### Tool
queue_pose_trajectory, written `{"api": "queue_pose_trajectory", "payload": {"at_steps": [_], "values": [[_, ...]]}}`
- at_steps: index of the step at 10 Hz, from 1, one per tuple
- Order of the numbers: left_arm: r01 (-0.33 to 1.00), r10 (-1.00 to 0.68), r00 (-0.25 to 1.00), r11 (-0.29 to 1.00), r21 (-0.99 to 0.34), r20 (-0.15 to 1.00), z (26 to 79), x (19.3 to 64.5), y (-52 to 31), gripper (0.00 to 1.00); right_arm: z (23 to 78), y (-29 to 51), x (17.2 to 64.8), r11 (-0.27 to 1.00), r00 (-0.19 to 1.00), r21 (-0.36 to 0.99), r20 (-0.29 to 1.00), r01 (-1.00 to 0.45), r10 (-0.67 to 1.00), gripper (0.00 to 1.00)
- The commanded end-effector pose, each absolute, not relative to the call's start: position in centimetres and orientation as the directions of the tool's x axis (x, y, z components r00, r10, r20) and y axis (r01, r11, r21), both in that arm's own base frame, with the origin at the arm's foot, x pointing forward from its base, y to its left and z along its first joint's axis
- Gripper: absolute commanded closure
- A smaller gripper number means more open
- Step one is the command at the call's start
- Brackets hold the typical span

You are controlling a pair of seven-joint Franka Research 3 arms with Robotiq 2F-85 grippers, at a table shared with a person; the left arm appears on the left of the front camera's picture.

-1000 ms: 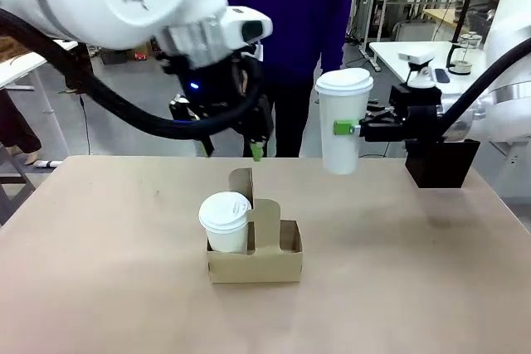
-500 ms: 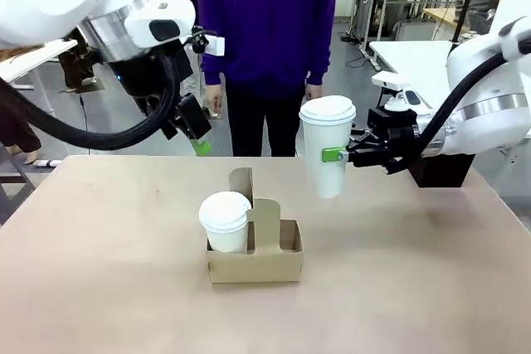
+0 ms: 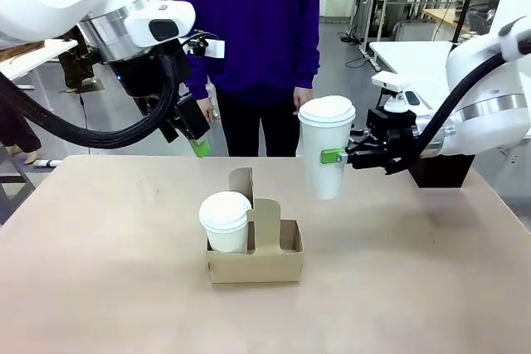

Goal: Pour a drink into a cup and package it in a carrier.
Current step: Insert the held 600 ml Paper Cup into the Cup Carrier.

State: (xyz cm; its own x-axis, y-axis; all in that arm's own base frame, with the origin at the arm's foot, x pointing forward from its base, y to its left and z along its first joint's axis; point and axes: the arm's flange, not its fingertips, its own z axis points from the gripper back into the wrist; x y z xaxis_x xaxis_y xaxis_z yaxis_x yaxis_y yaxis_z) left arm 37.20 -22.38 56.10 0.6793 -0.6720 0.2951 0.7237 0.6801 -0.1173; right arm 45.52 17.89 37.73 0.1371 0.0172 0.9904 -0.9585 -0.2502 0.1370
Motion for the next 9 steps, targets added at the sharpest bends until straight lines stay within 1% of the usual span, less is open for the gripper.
{"api": "queue_pose_trajectory", "payload": {"at_steps": [1, 2, 4, 5, 6, 7, 9], "values": [[0.763, -0.675, 0.635, 0.624, -0.169, 0.375, 54.7, 37.8, -18.5, 0.0, 36.4, 20.7, 45.2, -0.341, 0.084, 0.061, 0.995, -0.938, -0.055, 0.2], [0.803, -0.699, 0.589, 0.563, -0.195, 0.405, 54.3, 37.6, -17.0, 0.0, 35.7, 21.7, 45.0, -0.364, 0.079, 0.037, 0.992, -0.93, -0.099, 0.2], [0.867, -0.729, 0.498, 0.435, -0.242, 0.47, 53.5, 37.2, -14.2, 0.0, 34.0, 23.4, 45.1, -0.435, 0.092, 0.028, 0.988, -0.9, -0.126, 0.2], [0.875, -0.716, 0.484, 0.404, -0.266, 0.504, 53.0, 37.5, -12.7, 0.0, 33.3, 23.8, 45.0, -0.459, 0.105, 0.029, 0.985, -0.888, -0.14, 0.2], [0.877, -0.691, 0.48, 0.401, -0.266, 0.54, 52.1, 38.1, -11.1, 0.0, 32.4, 24.2, 44.9, -0.476, 0.127, 0.043, 0.981, -0.878, -0.145, 0.2], [0.873, -0.681, 0.485, 0.411, -0.261, 0.549, 51.6, 37.7, -10.2, 0.0, 31.8, 24.5, 44.6, -0.477, 0.132, 0.044, 0.979, -0.878, -0.153, 0.2], [0.899, -0.677, 0.435, 0.362, -0.246, 0.593, 49.9, 37.6, -8.6, 0.0, 30.2, 24.8, 44.7, -0.499, 0.163, 0.066, 0.974, -0.864, -0.154, 0.2]]}}
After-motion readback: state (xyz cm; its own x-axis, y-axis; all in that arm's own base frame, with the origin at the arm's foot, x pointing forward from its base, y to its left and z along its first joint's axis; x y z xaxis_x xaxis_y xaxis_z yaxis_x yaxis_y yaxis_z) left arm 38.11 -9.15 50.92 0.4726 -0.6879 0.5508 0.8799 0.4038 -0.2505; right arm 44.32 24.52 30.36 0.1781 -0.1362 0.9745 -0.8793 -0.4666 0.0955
